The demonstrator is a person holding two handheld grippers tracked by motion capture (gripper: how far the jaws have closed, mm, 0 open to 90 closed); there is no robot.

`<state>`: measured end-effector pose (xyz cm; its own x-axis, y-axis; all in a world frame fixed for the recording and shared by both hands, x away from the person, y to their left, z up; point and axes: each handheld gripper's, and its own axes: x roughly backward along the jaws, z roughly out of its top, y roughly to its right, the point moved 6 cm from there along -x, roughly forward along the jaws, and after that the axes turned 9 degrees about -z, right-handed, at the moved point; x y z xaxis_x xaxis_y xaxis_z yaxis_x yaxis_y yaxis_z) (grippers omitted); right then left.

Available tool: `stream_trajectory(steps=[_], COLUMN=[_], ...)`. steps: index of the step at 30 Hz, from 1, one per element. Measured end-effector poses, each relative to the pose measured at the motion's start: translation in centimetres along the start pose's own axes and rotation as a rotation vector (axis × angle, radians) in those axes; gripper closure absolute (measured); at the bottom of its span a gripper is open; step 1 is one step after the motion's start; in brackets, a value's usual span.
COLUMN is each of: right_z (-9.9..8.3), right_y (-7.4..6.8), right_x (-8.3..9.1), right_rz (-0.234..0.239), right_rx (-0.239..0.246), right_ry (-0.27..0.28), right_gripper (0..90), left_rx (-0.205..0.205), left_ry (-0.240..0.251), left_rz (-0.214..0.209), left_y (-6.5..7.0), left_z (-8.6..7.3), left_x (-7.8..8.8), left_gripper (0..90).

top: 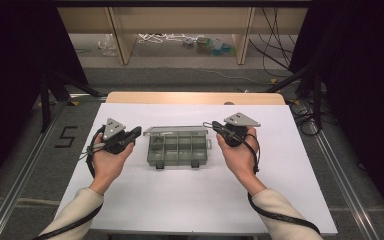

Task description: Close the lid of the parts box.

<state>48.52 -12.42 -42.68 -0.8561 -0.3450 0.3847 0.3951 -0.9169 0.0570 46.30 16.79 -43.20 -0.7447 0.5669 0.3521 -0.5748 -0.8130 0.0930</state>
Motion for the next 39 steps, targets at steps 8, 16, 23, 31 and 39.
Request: stream_trajectory(steps=[8, 16, 23, 31, 39], right_z=[0.7, 0.4, -0.1, -1.3, -2.3], right_y=[-0.8, -1.5, -1.9, -2.2, -2.4], right_x=[-0.2, -0.2, -0.3, -0.2, -0.1], right_rz=[0.026, 0.057, 0.077, 0.092, 0.107], right_rx=[0.009, 0.018, 0.029, 0.035, 0.039], right_ry=[0.01, -0.009, -0.034, -0.072, -0.107], right_gripper=[90.0, 90.0, 90.0, 90.0, 90.0], left_rx=[-0.007, -0.017, -0.012, -0.015, -0.02], left_ry=[0.008, -0.006, -0.027, -0.051, -0.08], left_rz=[-0.024, -0.043, -0.051, -0.059, -0.07], left_y=[0.8, 1.4, 1.6, 1.8, 2.1], left_z=[0.7, 0.5, -0.2, -1.2, -2.5], left_x=[-0.5, -0.8, -0.7, -0.5, -0.5], left_gripper=[90.0, 90.0, 90.0, 90.0, 90.0])
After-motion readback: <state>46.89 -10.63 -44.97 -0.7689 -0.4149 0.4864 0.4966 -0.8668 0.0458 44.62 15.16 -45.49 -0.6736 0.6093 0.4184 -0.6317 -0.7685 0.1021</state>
